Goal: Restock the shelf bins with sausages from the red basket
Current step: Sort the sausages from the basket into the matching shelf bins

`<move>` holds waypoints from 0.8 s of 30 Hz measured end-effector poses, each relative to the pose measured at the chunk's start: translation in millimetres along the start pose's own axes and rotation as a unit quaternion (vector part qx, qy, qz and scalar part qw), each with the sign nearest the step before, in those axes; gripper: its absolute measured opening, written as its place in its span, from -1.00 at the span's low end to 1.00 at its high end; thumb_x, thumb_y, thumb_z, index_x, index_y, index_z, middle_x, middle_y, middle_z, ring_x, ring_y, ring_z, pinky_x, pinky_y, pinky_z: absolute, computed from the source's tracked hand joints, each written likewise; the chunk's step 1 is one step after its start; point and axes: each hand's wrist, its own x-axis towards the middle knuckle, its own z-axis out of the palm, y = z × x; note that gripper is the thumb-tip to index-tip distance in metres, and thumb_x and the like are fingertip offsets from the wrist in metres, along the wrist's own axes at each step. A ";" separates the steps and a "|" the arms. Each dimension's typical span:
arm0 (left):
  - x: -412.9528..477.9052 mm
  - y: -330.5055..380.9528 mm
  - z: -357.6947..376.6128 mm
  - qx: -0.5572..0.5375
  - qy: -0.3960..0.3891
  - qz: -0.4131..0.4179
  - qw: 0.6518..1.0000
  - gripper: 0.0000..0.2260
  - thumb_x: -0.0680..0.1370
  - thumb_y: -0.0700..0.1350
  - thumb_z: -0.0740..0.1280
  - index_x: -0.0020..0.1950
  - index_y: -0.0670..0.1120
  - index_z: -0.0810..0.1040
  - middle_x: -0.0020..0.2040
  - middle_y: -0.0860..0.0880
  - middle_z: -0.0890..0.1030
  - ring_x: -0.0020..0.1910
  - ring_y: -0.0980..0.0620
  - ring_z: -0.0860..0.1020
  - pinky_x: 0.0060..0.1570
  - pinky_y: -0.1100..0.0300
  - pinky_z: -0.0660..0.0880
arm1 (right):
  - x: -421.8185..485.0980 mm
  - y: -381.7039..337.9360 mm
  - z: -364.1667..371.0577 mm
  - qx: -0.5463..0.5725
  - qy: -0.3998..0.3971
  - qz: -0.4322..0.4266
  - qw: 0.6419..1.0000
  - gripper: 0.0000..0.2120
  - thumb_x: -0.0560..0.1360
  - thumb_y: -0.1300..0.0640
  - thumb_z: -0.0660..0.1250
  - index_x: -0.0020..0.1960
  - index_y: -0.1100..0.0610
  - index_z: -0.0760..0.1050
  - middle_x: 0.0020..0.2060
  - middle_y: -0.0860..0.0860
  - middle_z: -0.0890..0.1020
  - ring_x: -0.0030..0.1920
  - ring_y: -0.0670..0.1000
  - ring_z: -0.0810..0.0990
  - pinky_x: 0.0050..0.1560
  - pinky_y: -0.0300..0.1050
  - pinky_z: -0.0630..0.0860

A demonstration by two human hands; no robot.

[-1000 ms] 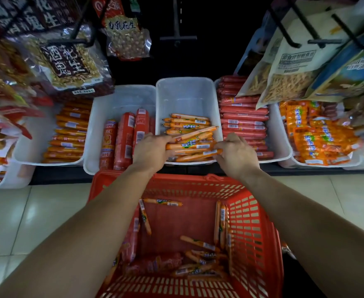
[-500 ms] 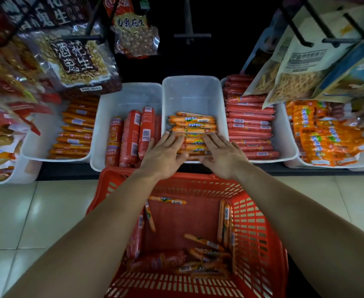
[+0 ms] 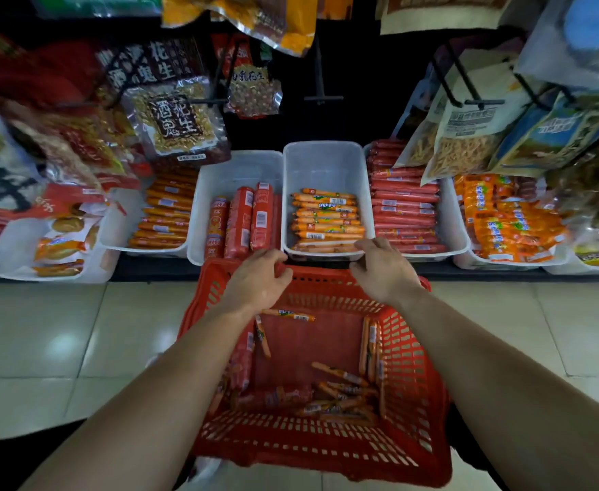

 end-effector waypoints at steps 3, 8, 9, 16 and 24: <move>-39.8 -11.4 4.4 -0.012 0.006 -0.027 1.000 -0.76 0.57 0.02 0.33 0.19 -0.02 0.61 0.16 0.00 0.59 0.16 -0.01 0.56 0.20 0.08 0.46 | -36.5 -10.3 13.6 0.007 0.009 -0.023 1.000 -0.59 0.59 0.03 0.25 0.42 0.07 0.40 0.36 0.10 0.40 0.34 0.20 0.42 0.24 0.11 0.48; -102.1 -36.9 29.6 -0.015 -0.026 -0.079 0.996 -0.82 0.55 -0.01 0.34 0.09 -0.03 0.61 0.05 -0.06 0.64 0.07 -0.08 0.61 0.06 0.09 0.50 | -74.1 -26.3 56.5 -0.012 -0.077 -0.048 0.996 -0.58 0.59 -0.02 0.23 0.41 0.06 0.40 0.32 0.09 0.39 0.31 0.21 0.45 0.29 0.12 0.45; -112.9 -43.2 36.6 -0.008 -0.036 -0.095 0.995 -0.79 0.54 0.01 0.33 0.12 -0.03 0.61 0.08 -0.09 0.64 0.09 -0.12 0.60 0.06 0.08 0.50 | -77.8 -28.3 65.8 -0.021 -0.103 -0.045 0.993 -0.57 0.59 -0.04 0.22 0.43 0.04 0.38 0.35 0.09 0.37 0.34 0.21 0.43 0.30 0.14 0.44; -150.0 -86.0 70.4 0.015 -0.122 -0.164 0.979 -0.38 0.43 0.12 0.38 0.47 0.01 0.37 0.27 -0.16 0.55 0.23 -0.21 0.53 0.23 -0.01 0.47 | -86.6 -22.5 133.0 -0.073 -0.227 -0.024 0.971 -0.49 0.58 -0.11 0.24 0.47 0.05 0.33 0.44 0.14 0.36 0.36 0.25 0.42 0.31 0.14 0.44; -129.9 -123.4 95.1 -0.027 -0.106 -0.209 0.972 -0.51 0.51 0.03 0.42 0.41 -0.02 0.42 0.29 -0.09 0.53 0.28 -0.13 0.48 0.29 0.03 0.41 | -70.0 -26.2 225.0 -0.125 -0.307 -0.083 0.940 -0.42 0.49 -0.25 0.29 0.40 0.04 0.39 0.37 0.12 0.44 0.37 0.21 0.41 0.33 0.16 0.42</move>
